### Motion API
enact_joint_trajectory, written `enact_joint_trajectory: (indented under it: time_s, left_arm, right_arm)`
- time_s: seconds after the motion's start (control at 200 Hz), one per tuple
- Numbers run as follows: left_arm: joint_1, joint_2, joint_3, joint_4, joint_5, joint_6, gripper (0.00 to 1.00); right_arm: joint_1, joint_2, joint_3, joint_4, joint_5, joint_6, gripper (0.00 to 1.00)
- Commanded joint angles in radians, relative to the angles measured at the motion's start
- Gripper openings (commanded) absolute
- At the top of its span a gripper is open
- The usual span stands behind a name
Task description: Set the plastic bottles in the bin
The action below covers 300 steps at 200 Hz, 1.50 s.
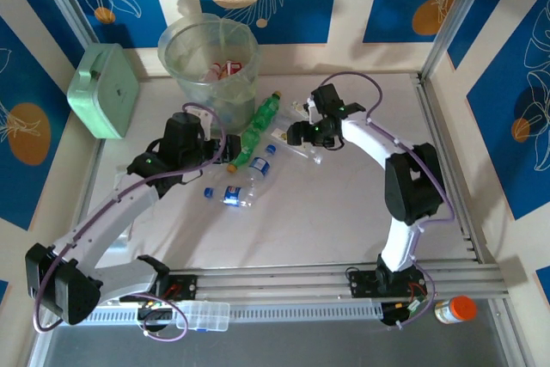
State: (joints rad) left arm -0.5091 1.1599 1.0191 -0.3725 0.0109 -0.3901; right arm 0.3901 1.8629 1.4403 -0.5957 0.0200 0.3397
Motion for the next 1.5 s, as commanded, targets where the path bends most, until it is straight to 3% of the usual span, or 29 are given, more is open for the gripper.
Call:
enact_joint_trajectory:
  time_s: [0.0,0.165,0.52,1.025,1.495]
  left_arm:
    - [-0.005,0.010,0.000,0.030,0.020,0.028,0.81]
    - [-0.005,0.020,-0.001,0.031,0.024,0.034,0.81]
    - [-0.002,0.032,-0.001,0.031,0.018,0.046,0.81]
    - [-0.002,0.040,-0.001,0.028,0.007,0.046,0.81]
    - [-0.003,0.034,-0.004,0.029,0.000,0.040,0.81]
  right_arm:
    - [0.009,0.060,0.080,-0.095,0.048,-0.065,0.82]
    - [0.017,0.093,0.113,-0.112,0.111,-0.109,0.82]
    - [0.065,0.139,0.102,-0.108,0.078,-0.145,0.82]
    - [0.091,0.236,0.173,-0.146,0.159,-0.175,0.82]
    - [0.127,0.160,0.101,-0.098,0.144,-0.227,0.61]
